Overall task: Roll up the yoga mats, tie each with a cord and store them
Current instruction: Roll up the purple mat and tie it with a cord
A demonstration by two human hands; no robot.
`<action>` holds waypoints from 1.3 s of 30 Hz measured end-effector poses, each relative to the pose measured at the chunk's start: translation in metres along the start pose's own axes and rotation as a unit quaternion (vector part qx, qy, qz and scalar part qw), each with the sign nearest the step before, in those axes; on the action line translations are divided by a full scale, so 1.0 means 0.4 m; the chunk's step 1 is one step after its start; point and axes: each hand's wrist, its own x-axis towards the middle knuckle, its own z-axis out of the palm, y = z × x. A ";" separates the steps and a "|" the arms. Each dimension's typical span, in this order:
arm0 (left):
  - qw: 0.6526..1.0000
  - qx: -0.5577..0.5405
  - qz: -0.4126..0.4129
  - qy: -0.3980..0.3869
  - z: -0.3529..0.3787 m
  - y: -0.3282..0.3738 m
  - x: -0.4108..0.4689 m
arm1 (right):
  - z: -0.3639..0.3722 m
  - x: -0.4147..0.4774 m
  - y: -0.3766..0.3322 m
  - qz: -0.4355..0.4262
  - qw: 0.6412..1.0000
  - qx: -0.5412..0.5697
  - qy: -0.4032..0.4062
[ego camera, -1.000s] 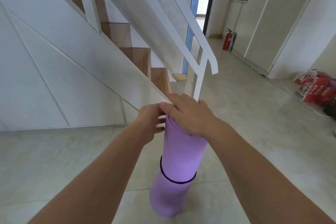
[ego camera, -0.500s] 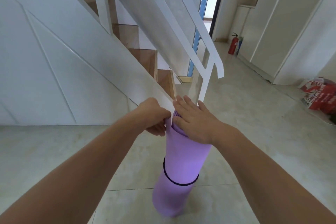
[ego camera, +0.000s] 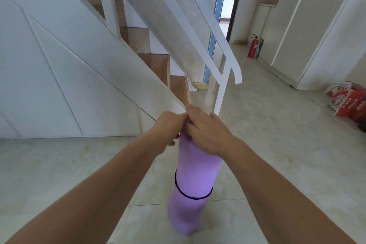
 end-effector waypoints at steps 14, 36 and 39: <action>0.993 -0.041 0.088 0.069 0.074 -0.025 0.031 | 0.048 -0.011 0.074 0.056 0.988 0.044 0.138; 0.933 -0.289 -0.173 0.129 0.264 -0.500 0.092 | 0.434 -0.066 0.293 0.460 0.693 0.538 0.136; 0.949 -0.228 -0.152 0.154 0.257 -0.506 0.100 | 0.442 -0.066 0.302 0.452 0.700 0.532 0.150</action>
